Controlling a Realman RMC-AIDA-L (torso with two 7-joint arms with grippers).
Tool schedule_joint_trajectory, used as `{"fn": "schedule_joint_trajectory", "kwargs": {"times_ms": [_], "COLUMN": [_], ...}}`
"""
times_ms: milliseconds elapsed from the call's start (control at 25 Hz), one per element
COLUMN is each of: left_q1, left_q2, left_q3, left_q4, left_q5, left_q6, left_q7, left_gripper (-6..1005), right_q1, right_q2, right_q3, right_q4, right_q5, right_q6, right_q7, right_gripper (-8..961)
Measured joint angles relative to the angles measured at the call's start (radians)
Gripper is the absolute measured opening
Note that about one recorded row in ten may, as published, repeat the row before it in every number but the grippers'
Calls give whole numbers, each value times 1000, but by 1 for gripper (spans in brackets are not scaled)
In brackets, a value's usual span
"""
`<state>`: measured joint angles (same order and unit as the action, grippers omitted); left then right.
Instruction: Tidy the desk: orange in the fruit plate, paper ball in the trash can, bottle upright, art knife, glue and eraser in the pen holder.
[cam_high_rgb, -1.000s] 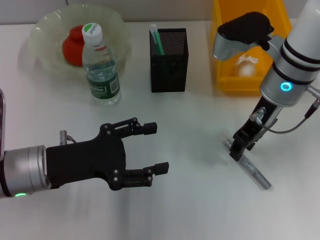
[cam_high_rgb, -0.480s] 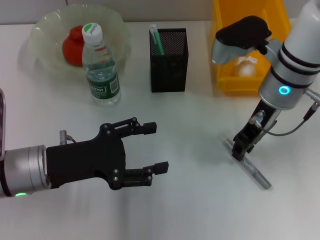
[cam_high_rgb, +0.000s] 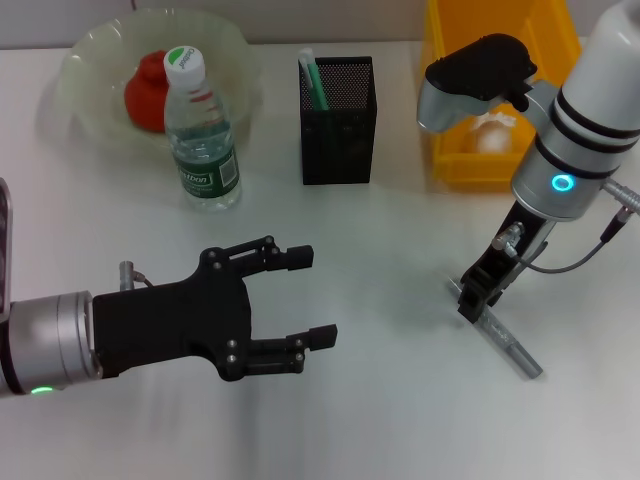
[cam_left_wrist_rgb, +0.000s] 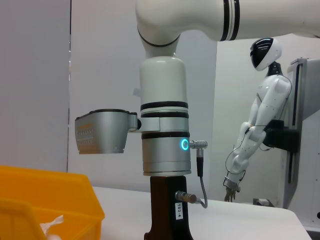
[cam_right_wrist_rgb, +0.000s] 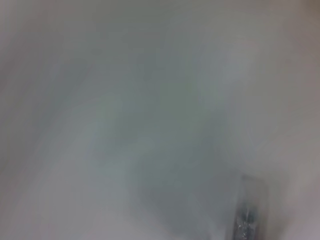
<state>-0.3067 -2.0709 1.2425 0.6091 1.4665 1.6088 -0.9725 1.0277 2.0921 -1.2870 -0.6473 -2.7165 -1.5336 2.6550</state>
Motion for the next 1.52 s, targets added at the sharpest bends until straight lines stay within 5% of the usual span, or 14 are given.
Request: {"fn": "schedule_joint_trajectory", "kwargs": {"times_ms": [840,1040,1280,1520], "left_q1": [0,0,0,0], "left_q2": [0,0,0,0], "left_q3": [0,0,0,-5], "left_q4": [-2,-2,-2,-2], "left_q5": [-3,-3,-5,-7], "left_q6": [0,0,0,0], "left_q7": [0,0,0,0], "left_gripper": [813,813,813,813], "right_q1": [1,1,0,-53], "right_q2": [0,0,0,-1], "right_q3": [-35,-40,-40,-39], "right_q4": [18,18,12,-87], "right_q5": [0,10,12,45], "right_q6": [12,12,12,13], "right_q7": [4,4,1,-2], "right_gripper": [249,146,141,137]}}
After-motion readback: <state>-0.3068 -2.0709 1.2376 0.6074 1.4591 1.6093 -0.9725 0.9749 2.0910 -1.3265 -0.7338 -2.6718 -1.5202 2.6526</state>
